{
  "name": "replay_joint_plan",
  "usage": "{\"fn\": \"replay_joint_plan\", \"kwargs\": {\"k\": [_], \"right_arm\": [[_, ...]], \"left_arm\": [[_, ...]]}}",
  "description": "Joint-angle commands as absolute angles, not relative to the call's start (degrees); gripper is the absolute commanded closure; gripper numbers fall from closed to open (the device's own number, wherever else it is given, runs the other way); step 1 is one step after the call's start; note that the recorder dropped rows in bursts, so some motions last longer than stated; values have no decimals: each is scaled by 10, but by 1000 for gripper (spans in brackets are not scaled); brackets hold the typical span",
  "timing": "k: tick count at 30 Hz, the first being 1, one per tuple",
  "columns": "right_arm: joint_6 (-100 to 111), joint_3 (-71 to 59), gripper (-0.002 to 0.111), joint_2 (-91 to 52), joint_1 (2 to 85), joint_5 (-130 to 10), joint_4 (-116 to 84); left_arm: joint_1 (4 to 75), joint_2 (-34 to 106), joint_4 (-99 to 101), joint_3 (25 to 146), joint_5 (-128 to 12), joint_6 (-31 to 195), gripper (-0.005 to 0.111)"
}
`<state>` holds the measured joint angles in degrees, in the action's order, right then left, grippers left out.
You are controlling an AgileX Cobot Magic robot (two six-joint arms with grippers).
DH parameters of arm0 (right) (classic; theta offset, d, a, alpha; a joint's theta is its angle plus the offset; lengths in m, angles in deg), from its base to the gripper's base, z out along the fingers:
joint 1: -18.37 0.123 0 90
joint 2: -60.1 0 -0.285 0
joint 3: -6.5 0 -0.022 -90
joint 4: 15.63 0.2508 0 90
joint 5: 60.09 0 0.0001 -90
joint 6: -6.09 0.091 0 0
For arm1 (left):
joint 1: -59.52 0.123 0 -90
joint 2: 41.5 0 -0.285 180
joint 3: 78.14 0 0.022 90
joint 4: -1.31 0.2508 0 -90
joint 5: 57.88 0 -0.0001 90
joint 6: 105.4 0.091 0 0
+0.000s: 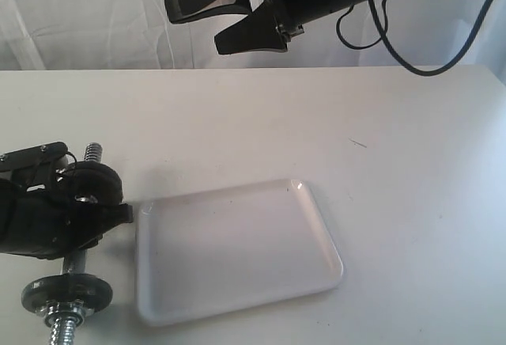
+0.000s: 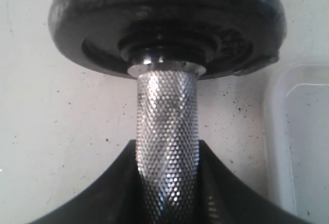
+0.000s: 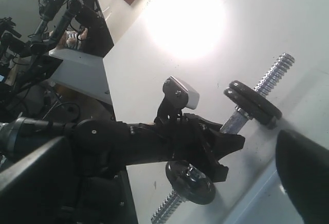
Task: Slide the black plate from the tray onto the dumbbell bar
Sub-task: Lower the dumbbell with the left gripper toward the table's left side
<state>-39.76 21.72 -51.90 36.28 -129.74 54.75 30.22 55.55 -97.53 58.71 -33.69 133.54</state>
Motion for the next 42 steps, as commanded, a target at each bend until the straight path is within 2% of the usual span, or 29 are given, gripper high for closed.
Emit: {"fn": "replay_joint_plan", "kwargs": {"k": [1, 12, 15, 19, 22, 42], "right_arm": [[-397, 222, 3, -511, 360, -1301, 554], [-397, 222, 3, -511, 360, -1301, 554], [-397, 222, 3, -511, 360, -1301, 554], [-397, 222, 3, -511, 360, -1301, 554], [-397, 222, 3, -511, 360, -1301, 554], [-397, 222, 3, -511, 360, -1301, 553]], "left_arm": [[302, 539, -986, 607, -333, 1332, 107], [302, 536, -986, 607, -334, 1332, 105], [302, 536, -986, 607, -334, 1332, 94], [302, 536, -986, 607, -336, 1323, 72], [302, 536, -986, 607, -336, 1317, 64], [302, 536, -986, 607, -322, 1317, 64]]}}
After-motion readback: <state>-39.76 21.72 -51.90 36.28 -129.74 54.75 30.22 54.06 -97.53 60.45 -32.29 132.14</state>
